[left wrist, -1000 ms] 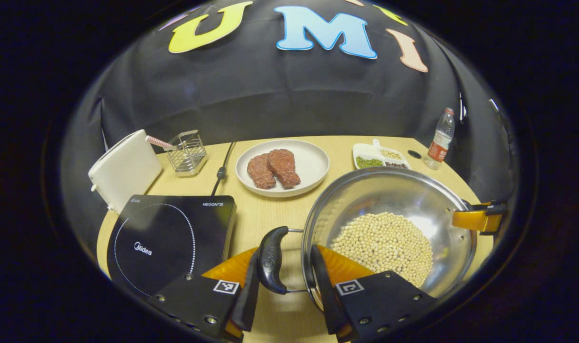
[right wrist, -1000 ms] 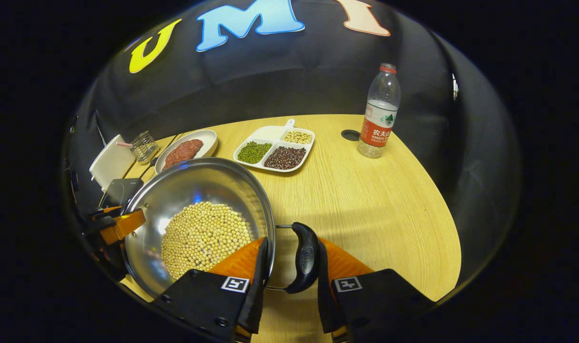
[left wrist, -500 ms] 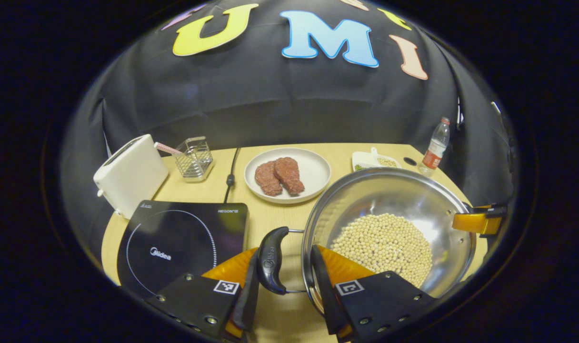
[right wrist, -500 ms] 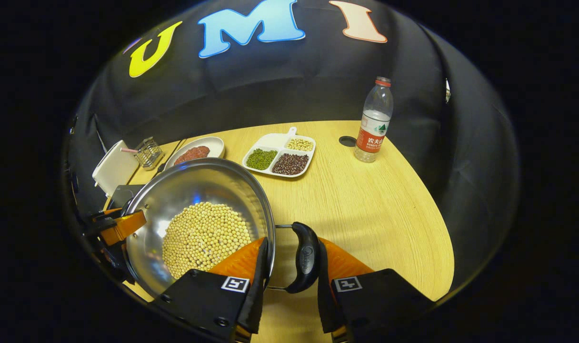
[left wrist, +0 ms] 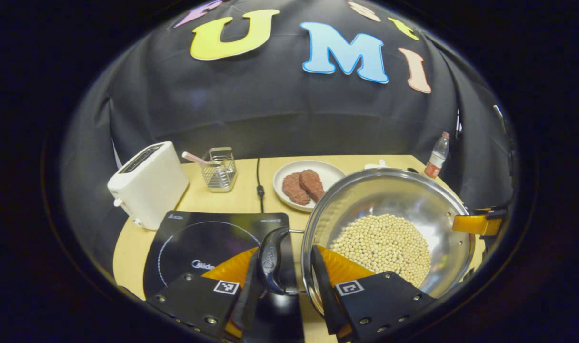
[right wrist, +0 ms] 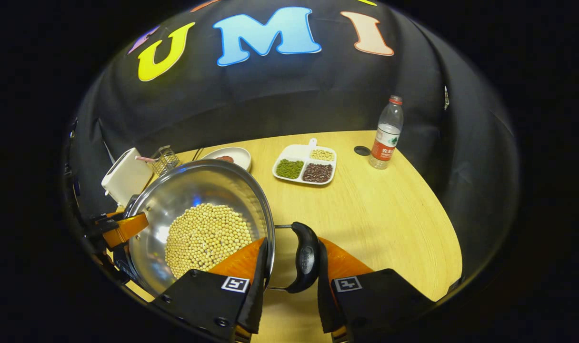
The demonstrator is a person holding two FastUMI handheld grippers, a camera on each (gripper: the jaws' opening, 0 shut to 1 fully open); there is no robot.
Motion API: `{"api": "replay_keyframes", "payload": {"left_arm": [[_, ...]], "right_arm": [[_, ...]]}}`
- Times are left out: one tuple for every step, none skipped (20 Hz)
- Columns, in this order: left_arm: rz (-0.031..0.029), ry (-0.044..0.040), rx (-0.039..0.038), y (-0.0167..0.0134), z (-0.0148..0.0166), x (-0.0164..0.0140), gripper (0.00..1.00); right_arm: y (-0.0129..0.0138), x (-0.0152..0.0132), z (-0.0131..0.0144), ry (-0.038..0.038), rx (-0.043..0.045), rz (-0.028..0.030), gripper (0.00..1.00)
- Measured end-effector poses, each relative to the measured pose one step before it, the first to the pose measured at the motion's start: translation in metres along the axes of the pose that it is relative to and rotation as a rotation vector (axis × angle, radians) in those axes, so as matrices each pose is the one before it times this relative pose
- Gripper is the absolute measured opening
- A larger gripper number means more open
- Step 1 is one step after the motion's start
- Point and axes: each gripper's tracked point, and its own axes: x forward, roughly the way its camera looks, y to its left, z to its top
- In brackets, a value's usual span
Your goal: First push the handle of the pot to place it horizontally, then grasp the pot with both hands and set it on the induction cooktop.
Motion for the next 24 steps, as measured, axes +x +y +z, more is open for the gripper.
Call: {"api": "replay_keyframes", "payload": {"left_arm": [[0.00256,0.00009,-0.00462,0.01070,-0.00117,-0.00282,0.58],[0.00333,0.00323,-0.00543,0.01021,-0.00114,-0.00240,0.58],[0.00333,-0.00120,-0.00500,0.01007,-0.00025,-0.00150,0.58],[0.00397,-0.00014,-0.00397,0.00907,-0.00081,-0.00298,0.58],[0.00489,-0.00123,-0.00043,0.00991,0.00044,-0.00158,0.58],[0.00639,-0.00066,-0.00253,0.01240,-0.00187,-0.00217,0.58],[0.00705,-0.00149,-0.00660,0.01216,-0.00072,-0.00137,0.58],[0.00650,0.00134,-0.00648,0.01129,-0.00042,-0.00031,0.58],[0.00652,0.00244,-0.00637,0.00902,-0.00178,-0.00477,0.58],[0.00616,0.00082,-0.00420,0.01180,-0.00038,-0.00208,0.55],[0.00547,-0.00062,-0.00255,0.01351,-0.00130,-0.00025,0.55],[0.00679,-0.00017,-0.00143,0.01085,0.00020,-0.00006,0.58],[0.00780,0.00248,-0.00244,0.01135,-0.00161,0.00329,0.58],[0.00702,0.00374,-0.00236,0.01029,-0.00159,0.00009,0.58],[0.00575,0.00318,-0.00110,0.00895,-0.00067,0.00106,0.58],[0.00482,0.00286,0.00025,0.00756,-0.00005,0.00208,0.55],[0.00312,0.00087,-0.00034,0.00683,-0.00086,0.00261,0.58],[0.00313,0.00181,-0.00116,0.00742,0.00030,0.00421,0.55],[0.00132,0.00227,-0.00251,0.00555,-0.00243,0.00383,0.55],[0.00219,0.00367,-0.00502,0.00514,-0.00125,0.00345,0.58],[0.00138,0.00358,-0.00474,0.00560,-0.00173,0.00133,0.55],[0.00220,0.00213,-0.00457,0.00617,-0.00087,0.00212,0.58],[0.00254,0.00119,-0.00543,0.00534,-0.00016,0.00038,0.55],[0.00188,0.00111,-0.00167,0.00483,0.00012,0.00125,0.55]], "right_arm": [[0.00895,-0.00252,0.00087,-0.00063,-0.00092,0.00490,0.47],[0.00881,-0.00132,0.00151,0.00071,-0.00326,0.00472,0.47],[0.00910,-0.00177,-0.00014,-0.00054,-0.00197,0.00398,0.47],[0.00959,0.00036,0.00079,-0.00008,-0.00049,0.00383,0.47],[0.00971,0.00057,0.00020,0.00098,0.00008,0.00471,0.47],[0.00997,0.00075,-0.00028,0.00192,-0.00151,0.00780,0.50],[0.01063,0.00094,-0.00052,0.00268,-0.00093,0.00871,0.47],[0.01018,0.00019,0.00024,0.00105,-0.00173,0.00956,0.46],[0.01004,0.00126,0.00035,0.00113,-0.00041,0.00879,0.47],[0.00987,0.00037,-0.00007,-0.00057,0.00001,0.00940,0.50],[0.01075,0.00182,-0.00018,-0.00076,0.00060,0.00823,0.50],[0.00943,0.00156,-0.00147,0.00077,0.00007,0.00840,0.46],[0.00980,0.00195,-0.00095,0.00284,-0.00015,0.00855,0.46],[0.00862,0.00351,-0.00133,0.00394,0.00020,0.00880,0.46],[0.00796,0.00269,-0.00065,0.00506,0.00110,0.00772,0.46],[0.00751,0.00269,0.00010,0.00396,0.00080,0.00701,0.46],[0.00675,0.00261,0.00041,0.00204,0.00056,0.00514,0.47],[0.00562,0.00204,-0.00024,0.00216,-0.00060,0.00376,0.50],[0.00548,0.00280,0.00029,0.00215,-0.00330,0.00250,0.50],[0.00528,0.00355,0.00083,0.00277,-0.00263,0.00287,0.50],[0.00442,0.00261,0.00030,0.00257,-0.00196,0.00332,0.46],[0.00452,0.00305,-0.00023,0.00286,0.00056,0.00477,0.46],[0.00412,0.00255,0.00063,0.00188,0.00372,0.00421,0.50],[0.00458,0.00199,-0.00091,0.00227,0.00437,0.00407,0.46]]}}
